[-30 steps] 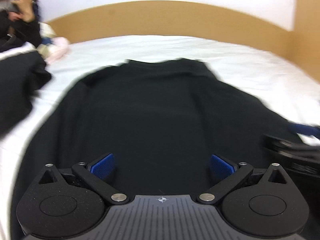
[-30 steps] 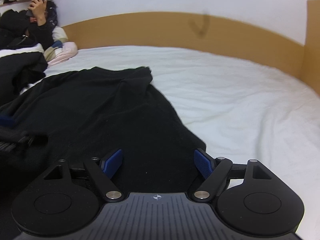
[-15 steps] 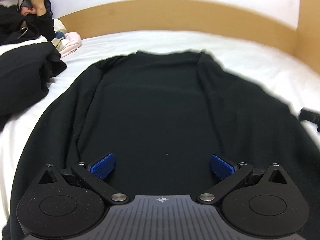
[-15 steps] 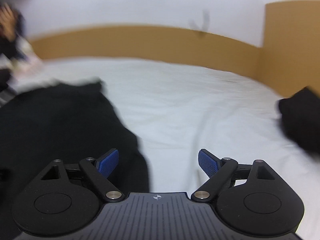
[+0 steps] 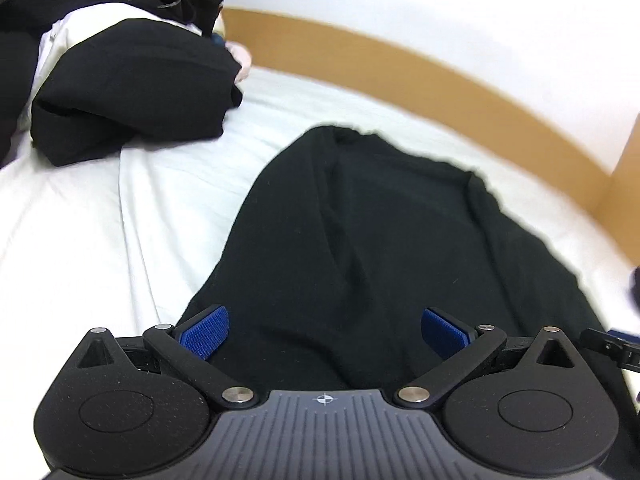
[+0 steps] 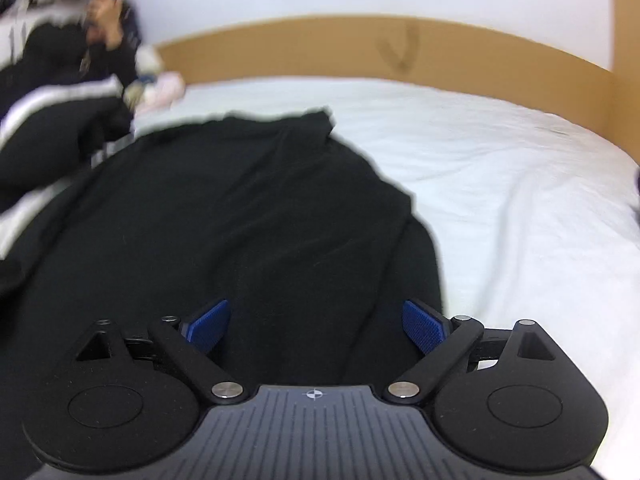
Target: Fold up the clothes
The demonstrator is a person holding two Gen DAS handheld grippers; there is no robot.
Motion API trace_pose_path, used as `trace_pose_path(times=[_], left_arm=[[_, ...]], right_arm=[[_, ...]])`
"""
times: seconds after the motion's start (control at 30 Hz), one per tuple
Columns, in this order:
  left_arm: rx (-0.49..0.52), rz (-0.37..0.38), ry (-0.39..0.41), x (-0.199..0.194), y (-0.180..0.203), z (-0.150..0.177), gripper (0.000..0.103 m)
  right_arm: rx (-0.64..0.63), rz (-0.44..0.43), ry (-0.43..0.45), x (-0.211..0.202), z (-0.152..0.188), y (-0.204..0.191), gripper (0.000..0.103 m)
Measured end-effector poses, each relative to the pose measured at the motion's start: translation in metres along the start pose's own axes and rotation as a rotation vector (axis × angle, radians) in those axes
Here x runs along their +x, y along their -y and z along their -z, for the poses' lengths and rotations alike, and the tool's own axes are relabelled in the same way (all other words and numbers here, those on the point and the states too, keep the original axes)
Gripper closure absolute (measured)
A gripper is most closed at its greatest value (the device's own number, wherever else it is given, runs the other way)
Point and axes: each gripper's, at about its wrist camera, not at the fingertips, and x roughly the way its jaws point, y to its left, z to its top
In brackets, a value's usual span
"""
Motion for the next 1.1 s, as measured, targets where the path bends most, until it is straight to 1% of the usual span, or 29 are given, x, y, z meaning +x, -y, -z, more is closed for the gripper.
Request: trace_pose_path(times=[0.03, 0.07, 0.13, 0.17, 0.2, 0.23, 0.27, 0.33, 0.37, 0.43, 0.47, 0.5, 0.57, 0.6, 0.63, 0.7, 0.73, 0.77, 0.8, 0.87, 0.97, 1.0, 1.03, 1.07, 1.1], left_arm=[[0.009, 0.003, -0.001, -0.002, 0.001, 0.001, 0.001], [0.023, 0.005, -0.004, -0.003, 0.003, 0.003, 0.001], [0.105, 0.001, -0.039, -0.001, 0.014, 0.006, 0.001], [0.161, -0.012, -0.061, 0.001, 0.022, 0.008, 0.001], [0.219, -0.033, -0.081, 0.001, 0.029, 0.01, 0.001], [0.266, -0.045, -0.097, 0.0, 0.034, 0.014, 0.001], [0.309, -0.054, -0.11, -0.002, 0.037, 0.017, 0.001], [0.353, -0.039, -0.111, -0.01, 0.036, 0.022, 0.001], [0.351, -0.022, -0.105, -0.016, 0.031, 0.025, 0.001], [0.316, 0.008, -0.088, -0.028, 0.016, 0.029, 0.001], [0.278, 0.016, -0.074, -0.033, 0.008, 0.03, 0.001], [0.238, 0.023, -0.063, -0.038, 0.001, 0.03, 0.001], [0.166, 0.035, -0.058, -0.046, -0.012, 0.031, 0.001], [0.152, 0.045, -0.056, -0.05, -0.016, 0.032, 0.001], [0.147, 0.051, -0.057, -0.053, -0.018, 0.033, 0.001], [0.215, 0.03, -0.078, -0.055, -0.015, 0.036, 0.001], [0.252, 0.017, -0.09, -0.056, -0.013, 0.038, 0.001], [0.289, -0.006, -0.103, -0.059, -0.011, 0.042, 0.001], [0.281, -0.001, -0.097, -0.063, -0.014, 0.042, 0.001], [0.261, 0.009, -0.086, -0.07, -0.021, 0.044, 0.001], [0.167, 0.026, -0.064, -0.072, -0.034, 0.04, 0.001], [0.141, 0.031, -0.058, -0.073, -0.038, 0.039, 0.001], [0.141, 0.029, -0.055, -0.074, -0.038, 0.039, 0.001], [0.15, 0.021, -0.058, -0.073, -0.036, 0.038, 0.001], [0.166, 0.009, -0.063, -0.073, -0.033, 0.039, 0.001]], right_arm=[[0.018, -0.03, 0.029, -0.007, 0.002, 0.0, 0.008], [0.017, -0.051, 0.036, -0.01, 0.005, -0.002, 0.008], [-0.053, -0.066, -0.019, -0.007, 0.015, -0.013, 0.008], [-0.09, -0.057, -0.042, -0.005, 0.02, -0.019, 0.007], [-0.13, -0.02, -0.058, -0.003, 0.026, -0.025, 0.004], [-0.148, 0.009, -0.072, -0.002, 0.028, -0.028, 0.004], [-0.128, 0.026, -0.082, -0.004, 0.028, -0.026, 0.003], [-0.109, 0.043, -0.079, -0.007, 0.028, -0.02, 0.003], [-0.112, 0.07, -0.075, -0.009, 0.028, -0.019, 0.003], [-0.149, 0.171, -0.05, -0.02, 0.027, -0.022, 0.003], [-0.164, 0.2, -0.018, -0.028, 0.027, -0.021, 0.004], [-0.168, 0.201, 0.011, -0.037, 0.026, -0.02, 0.004], [-0.148, 0.094, 0.042, -0.052, 0.026, -0.021, 0.004], [-0.139, 0.012, 0.022, -0.056, 0.027, -0.024, 0.004], [-0.155, -0.039, 0.0, -0.058, 0.03, -0.03, 0.004], [-0.271, -0.036, -0.054, -0.056, 0.043, -0.047, 0.004], [-0.305, -0.033, -0.07, -0.055, 0.049, -0.051, 0.004], [-0.302, -0.025, -0.069, -0.055, 0.054, -0.046, 0.004], [-0.299, -0.017, -0.068, -0.055, 0.059, -0.042, 0.003], [-0.233, 0.003, -0.067, -0.059, 0.057, -0.026, 0.004], [-0.176, -0.012, -0.011, -0.078, 0.054, -0.009, 0.006], [-0.165, -0.042, -0.001, -0.084, 0.053, -0.006, 0.009], [-0.166, -0.111, -0.003, -0.089, 0.053, -0.008, 0.011], [-0.168, -0.18, -0.005, -0.094, 0.052, -0.01, 0.019], [-0.195, -0.234, -0.005, -0.1, 0.054, -0.015, 0.024]])
